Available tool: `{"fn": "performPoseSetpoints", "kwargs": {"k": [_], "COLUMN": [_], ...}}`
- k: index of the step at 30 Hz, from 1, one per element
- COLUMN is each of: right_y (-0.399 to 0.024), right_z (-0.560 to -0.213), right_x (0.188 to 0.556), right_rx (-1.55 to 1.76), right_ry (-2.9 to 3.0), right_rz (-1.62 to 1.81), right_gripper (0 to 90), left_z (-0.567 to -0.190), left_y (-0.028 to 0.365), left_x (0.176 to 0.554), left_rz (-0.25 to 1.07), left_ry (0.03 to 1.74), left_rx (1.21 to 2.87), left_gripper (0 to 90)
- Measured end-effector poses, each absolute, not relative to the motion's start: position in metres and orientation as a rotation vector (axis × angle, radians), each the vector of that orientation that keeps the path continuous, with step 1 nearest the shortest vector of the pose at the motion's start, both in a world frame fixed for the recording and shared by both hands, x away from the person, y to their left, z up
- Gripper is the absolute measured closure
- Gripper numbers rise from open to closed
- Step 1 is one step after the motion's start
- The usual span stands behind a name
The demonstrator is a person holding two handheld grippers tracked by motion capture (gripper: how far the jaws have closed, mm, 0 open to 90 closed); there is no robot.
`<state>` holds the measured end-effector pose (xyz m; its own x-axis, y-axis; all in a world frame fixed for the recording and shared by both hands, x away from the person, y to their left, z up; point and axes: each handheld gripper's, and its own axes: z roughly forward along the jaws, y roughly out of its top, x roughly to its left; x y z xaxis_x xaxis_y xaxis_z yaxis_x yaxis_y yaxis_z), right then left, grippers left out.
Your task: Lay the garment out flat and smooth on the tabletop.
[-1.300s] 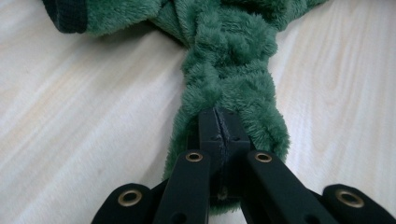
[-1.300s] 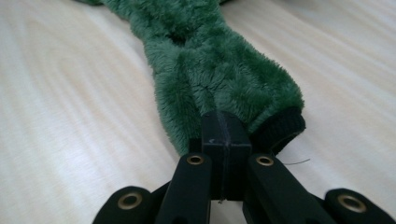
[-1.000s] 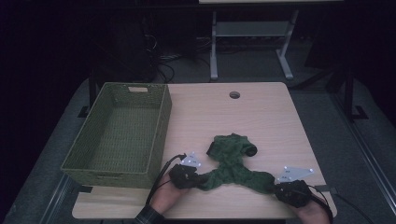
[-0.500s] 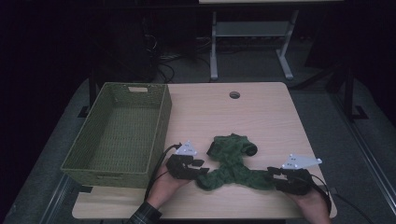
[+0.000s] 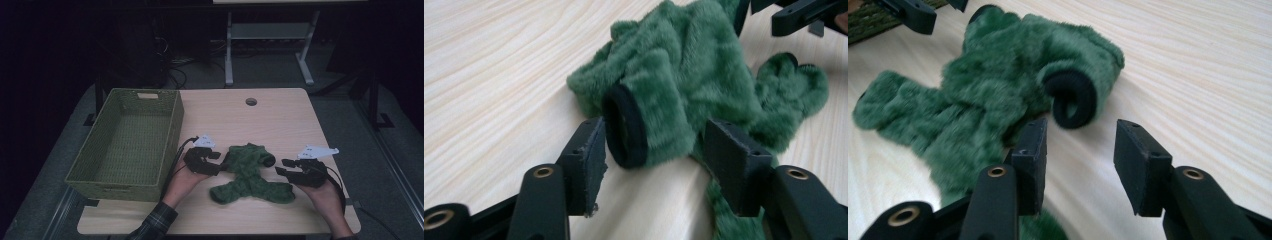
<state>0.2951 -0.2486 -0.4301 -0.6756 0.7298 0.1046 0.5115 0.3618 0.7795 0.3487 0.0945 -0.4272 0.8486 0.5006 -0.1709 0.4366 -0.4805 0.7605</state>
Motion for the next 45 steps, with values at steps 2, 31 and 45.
{"fn": "performPoseSetpoints", "kwargs": {"k": [2,31,45], "right_y": [-0.244,-0.257,-0.258], "right_z": [-0.432,-0.446,-0.449], "right_x": [0.305,0.357,0.352], "right_rx": [1.11,1.169,1.204], "right_ry": [2.372,2.335,2.391], "right_rz": [1.23,1.138,1.089], "right_gripper": [54.5,84.8,64.0], "left_z": [-0.431,-0.453,-0.441], "left_y": [0.089,0.091,0.091], "left_x": [0.354,0.37,0.365], "left_rz": [0.087,0.14,0.152], "left_ry": [0.684,0.75,0.745], "left_rx": [2.141,2.181,2.204], "left_gripper": [39.6,83.7,55.4]}}
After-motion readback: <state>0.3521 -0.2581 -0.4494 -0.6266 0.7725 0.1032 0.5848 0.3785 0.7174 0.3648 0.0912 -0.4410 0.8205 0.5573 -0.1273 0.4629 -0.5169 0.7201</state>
